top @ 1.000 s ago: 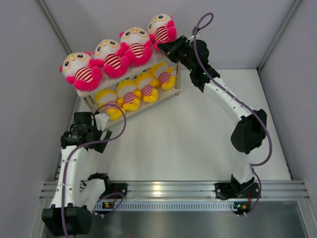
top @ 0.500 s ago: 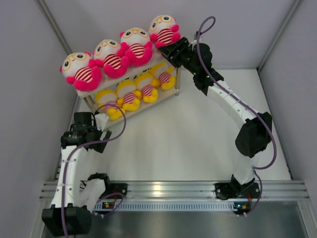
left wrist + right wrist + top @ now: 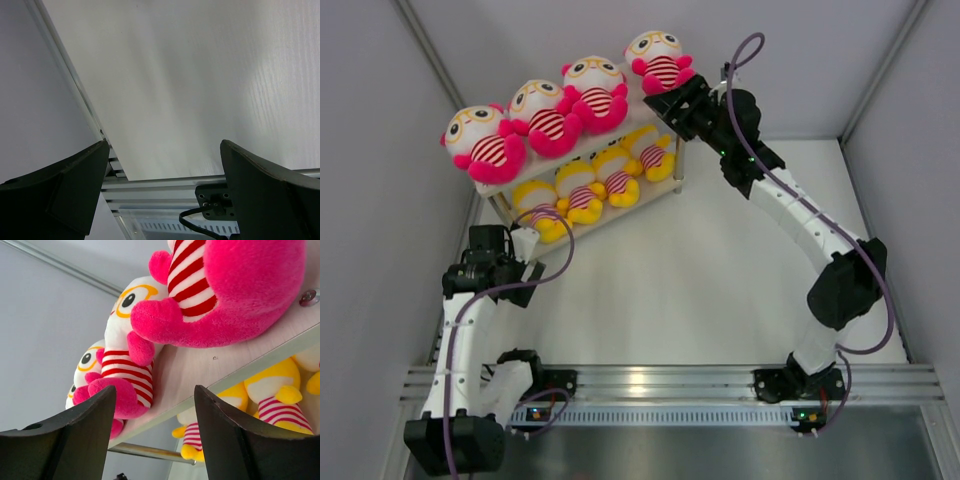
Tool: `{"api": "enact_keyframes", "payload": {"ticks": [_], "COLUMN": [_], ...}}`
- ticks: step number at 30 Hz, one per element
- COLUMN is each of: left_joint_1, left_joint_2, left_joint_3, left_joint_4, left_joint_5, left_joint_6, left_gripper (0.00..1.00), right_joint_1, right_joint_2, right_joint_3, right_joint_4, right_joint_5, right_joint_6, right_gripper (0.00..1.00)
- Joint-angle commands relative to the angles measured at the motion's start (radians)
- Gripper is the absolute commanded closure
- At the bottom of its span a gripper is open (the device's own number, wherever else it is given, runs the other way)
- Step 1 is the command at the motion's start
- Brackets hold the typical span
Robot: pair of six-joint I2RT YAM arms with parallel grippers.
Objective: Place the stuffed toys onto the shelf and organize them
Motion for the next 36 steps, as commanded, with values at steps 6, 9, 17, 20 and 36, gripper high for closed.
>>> {"api": "enact_keyframes", "payload": {"ticks": [6, 9, 17, 20, 36], "left_joint_1": [-0.003, -0.003, -0.003, -0.003, -0.003], "left_joint_2": [0.006, 0.011, 0.016, 0.019, 0.028], "left_joint_3": [0.048, 0.050, 0.054, 0.060, 0.067], "left_joint_4": [0.040, 0.040, 0.039, 0.039, 0.039], "left_joint_5": [-0.006, -0.005, -0.002, 0.000, 0.004], "left_joint_6": [-0.012, -0.011, -0.006, -0.009, -0.009], "left_gripper": [0.01, 0.01, 0.01, 0.01, 0.01], "right_joint_1": [-0.011, -0.023, -0.129, -0.143, -0.135], "right_joint_2": [-0.127, -0.159, -0.061, 0.031, 0.238], "right_joint_3": [-0.007, -0.024, 0.184, 0.307, 0.470], "right_joint_4": [-0.103, -0.150, -0.245, -0.297, -0.245], "right_joint_5": [0.026, 0.054, 0.112, 0.120, 0.034], "right_joint_6": [-0.128, -0.171, -0.275, -0.289, -0.251], "right_gripper": [0.32, 0.28, 0.25, 0.24, 0.41]}}
